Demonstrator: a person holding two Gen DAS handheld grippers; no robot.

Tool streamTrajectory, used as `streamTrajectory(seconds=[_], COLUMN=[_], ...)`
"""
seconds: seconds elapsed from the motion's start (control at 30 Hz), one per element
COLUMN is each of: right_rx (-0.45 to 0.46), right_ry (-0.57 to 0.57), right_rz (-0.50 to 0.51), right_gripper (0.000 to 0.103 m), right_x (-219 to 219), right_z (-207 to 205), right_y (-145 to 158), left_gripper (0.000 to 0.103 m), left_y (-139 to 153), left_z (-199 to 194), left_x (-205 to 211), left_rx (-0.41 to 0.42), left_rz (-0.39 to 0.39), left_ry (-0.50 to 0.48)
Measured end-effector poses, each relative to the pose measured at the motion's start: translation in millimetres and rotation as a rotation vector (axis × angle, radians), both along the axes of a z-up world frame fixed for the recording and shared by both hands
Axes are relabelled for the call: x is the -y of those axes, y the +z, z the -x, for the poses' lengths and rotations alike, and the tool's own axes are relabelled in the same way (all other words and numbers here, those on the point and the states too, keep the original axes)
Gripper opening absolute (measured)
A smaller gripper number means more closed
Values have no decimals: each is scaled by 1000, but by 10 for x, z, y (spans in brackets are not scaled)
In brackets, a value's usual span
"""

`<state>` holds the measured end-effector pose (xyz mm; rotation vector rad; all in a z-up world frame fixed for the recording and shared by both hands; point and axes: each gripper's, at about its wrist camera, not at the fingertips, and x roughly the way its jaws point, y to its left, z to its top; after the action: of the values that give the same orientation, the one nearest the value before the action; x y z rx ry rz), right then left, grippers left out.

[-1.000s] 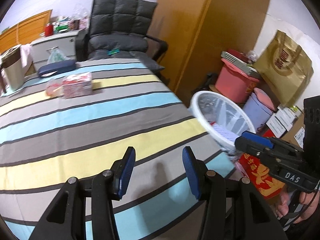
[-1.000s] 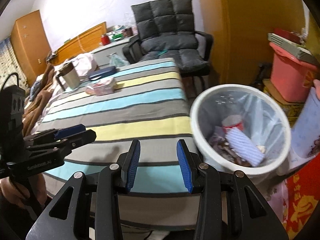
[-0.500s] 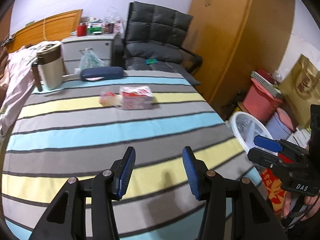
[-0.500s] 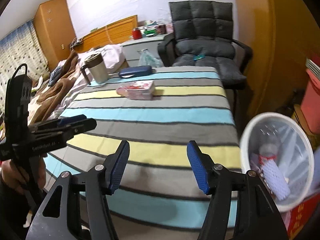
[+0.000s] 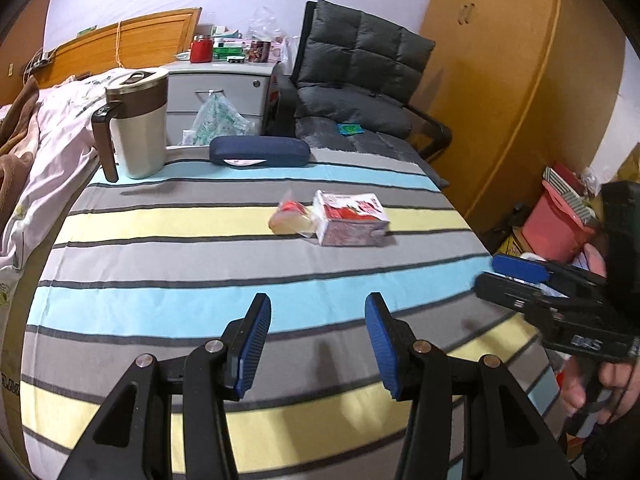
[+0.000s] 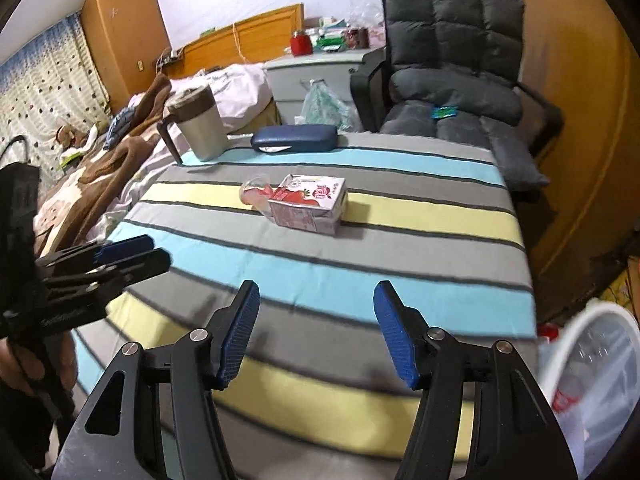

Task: Collect trash
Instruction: 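Move both tools back over the table toward the carton and cup, then grasp the strawberry milk carton with the right gripper while the left gripper grasps the clear plastic cup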

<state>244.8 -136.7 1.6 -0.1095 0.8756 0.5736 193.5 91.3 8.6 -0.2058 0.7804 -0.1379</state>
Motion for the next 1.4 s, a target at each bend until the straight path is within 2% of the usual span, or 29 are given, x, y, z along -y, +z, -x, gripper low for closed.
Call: streamTrajectory(seconds=[0.13,0.37,0.5,0.6,0.73,0.9,1.0,1.17,1.4], right_rx=[-34,-32,-69,-74,0,154,125,13,-1], right_ry=[33,47,71,161,252,267,294,370,451], right_rz=[11,37,45,55,40,100,86,39,70], right_gripper=[61,60,60,59,59,60,60,61,64], right_x=[-146,-327,-413,-549,-596,-567,-549,-567,-545], right_z=[-280,-618,-590,-369,-123,-180,-432,-759,-805], right_y=[-162,-285,-356,-360,-137,50,13,-129,-129], left_gripper=[51,51,51,51,51,51,51,51,51], left_y=[-82,-226,-238,-225,-212,-214,-220,-266,-345], left_z=[-76,-124,-105,-76,-34,-10,-17,-60,-111], left_x=[-130,-347,-459,-510,-561,-628,-641,-636,-612], left_rx=[0,-13,-7,-1,7,10,9,-2,-28], left_rz=[23,65,102,116,131,146,155,157,160], left_ry=[24,63,79,88,92,101,99,93,88])
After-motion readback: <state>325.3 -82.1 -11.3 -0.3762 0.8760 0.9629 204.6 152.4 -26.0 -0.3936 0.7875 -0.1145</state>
